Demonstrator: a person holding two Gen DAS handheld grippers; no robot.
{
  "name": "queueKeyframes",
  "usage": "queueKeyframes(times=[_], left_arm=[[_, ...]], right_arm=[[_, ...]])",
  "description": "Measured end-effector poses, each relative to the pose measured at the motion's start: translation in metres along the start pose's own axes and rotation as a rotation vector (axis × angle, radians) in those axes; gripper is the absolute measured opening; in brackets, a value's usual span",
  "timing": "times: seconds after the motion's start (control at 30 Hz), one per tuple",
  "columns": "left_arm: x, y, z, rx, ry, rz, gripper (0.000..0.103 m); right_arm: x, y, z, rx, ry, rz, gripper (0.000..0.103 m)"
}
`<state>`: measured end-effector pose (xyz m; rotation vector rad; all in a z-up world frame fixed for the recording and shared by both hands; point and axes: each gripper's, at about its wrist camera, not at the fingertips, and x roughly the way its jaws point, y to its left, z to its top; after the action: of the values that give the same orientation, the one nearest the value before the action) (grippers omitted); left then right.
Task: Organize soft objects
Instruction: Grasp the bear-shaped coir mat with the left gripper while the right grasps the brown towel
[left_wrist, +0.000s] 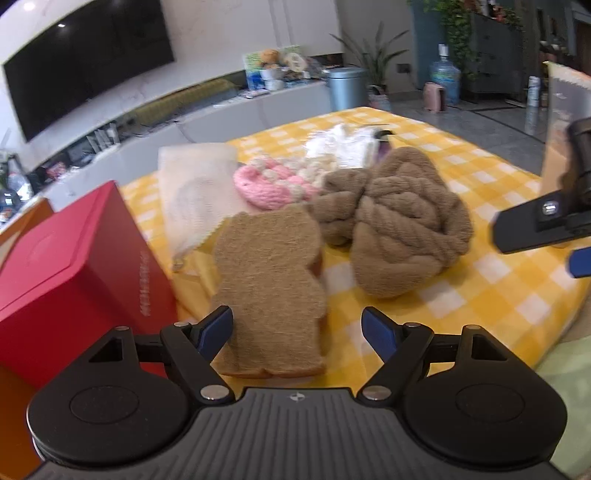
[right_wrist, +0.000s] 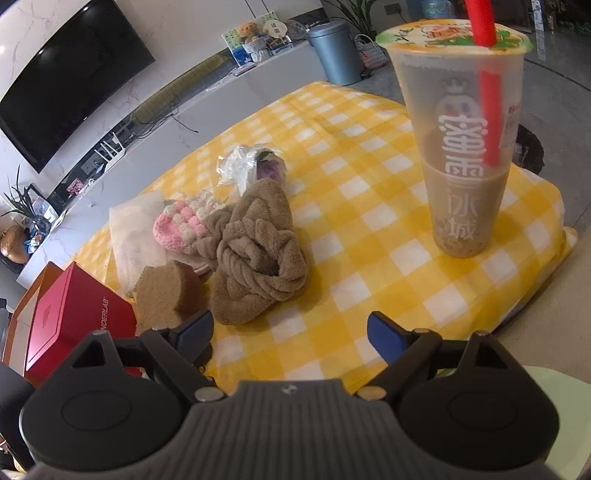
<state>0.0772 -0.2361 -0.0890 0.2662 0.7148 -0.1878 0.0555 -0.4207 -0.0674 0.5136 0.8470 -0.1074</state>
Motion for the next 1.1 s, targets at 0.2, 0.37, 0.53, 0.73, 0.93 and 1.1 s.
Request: queueKeyframes(times=[0.2, 0.37, 0.53, 0.73, 0.93, 1.1], left_arm=[[0.022, 0.044, -0.006, -0.29, 0.15, -0.074, 0.089], [0.011, 0.056, -0.006, -0.299, 0.103, -0.095, 0.071], [-0.013, 0.054, -0.008, -0.237, 0.048, -0.064, 0.069], [-0.036, 0.059, -0.008, -0.193, 0.032, -0.116, 0.069], [-0.042, 0.078, -0.004, -0.237, 0.023, -0.144, 0.069], [-0.042, 0.083, -0.003, -0.244, 0.022, -0.187, 0.069]], right_arm=[[0.002, 0.005, -0.001, -0.023, 0.012, -0.031, 0.089], [0.003, 0.004, 0.0, -0.02, 0.015, -0.035, 0.089], [0.005, 0.0, 0.0, -0.003, 0.021, -0.046, 0.089], [0.006, 0.007, 0.001, -0.033, 0.014, -0.089, 0.089], [0.016, 0.03, 0.003, -0.16, -0.001, -0.215, 0.09], [0.025, 0.054, 0.008, -0.274, -0.104, -0.228, 0.099]])
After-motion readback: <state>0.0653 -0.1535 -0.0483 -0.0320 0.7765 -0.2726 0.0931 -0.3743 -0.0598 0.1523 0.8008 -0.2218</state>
